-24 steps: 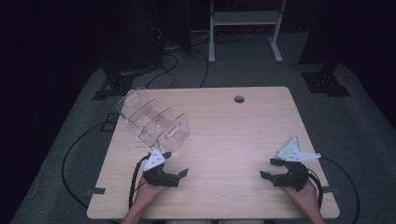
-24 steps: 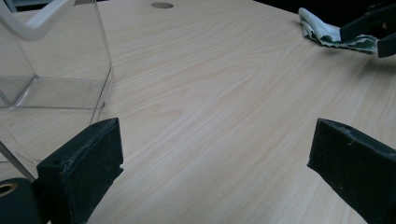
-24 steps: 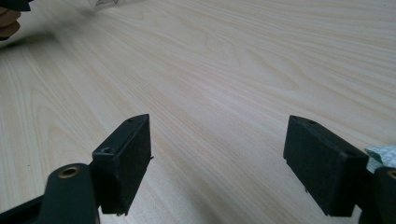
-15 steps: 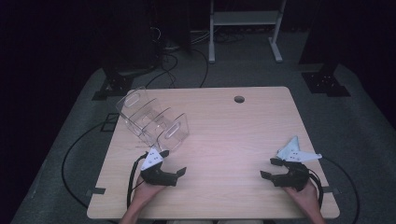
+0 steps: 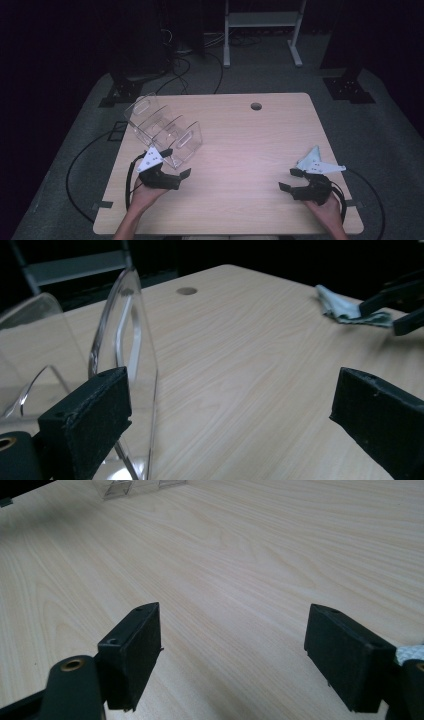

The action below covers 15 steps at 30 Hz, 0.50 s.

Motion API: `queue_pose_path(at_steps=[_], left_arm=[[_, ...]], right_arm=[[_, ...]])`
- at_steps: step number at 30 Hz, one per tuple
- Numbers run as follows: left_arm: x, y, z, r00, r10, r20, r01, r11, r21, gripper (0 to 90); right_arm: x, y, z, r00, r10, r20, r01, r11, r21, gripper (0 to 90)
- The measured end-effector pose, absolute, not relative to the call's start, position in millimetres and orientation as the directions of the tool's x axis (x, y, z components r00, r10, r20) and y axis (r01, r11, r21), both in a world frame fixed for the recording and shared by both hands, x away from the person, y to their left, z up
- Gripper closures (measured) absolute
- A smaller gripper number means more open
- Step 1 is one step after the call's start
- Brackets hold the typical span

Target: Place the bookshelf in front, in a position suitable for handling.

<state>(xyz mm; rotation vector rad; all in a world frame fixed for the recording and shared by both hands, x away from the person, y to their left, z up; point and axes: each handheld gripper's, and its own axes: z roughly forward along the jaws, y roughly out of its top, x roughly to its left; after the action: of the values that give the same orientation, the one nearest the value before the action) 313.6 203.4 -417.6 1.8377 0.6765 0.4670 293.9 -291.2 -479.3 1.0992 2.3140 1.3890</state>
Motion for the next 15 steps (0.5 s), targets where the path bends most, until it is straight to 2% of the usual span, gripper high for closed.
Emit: queue_pose_path(at_steps=[15], left_arm=[[319.6,214.0,-386.8,0.744,0.667,0.033,0.198,-0.267,0.943,0.9]], right_arm=[[292.6,-290.0,-477.9,-0.695,0.698,0.17,0.479,0.274,0.834,21.8]])
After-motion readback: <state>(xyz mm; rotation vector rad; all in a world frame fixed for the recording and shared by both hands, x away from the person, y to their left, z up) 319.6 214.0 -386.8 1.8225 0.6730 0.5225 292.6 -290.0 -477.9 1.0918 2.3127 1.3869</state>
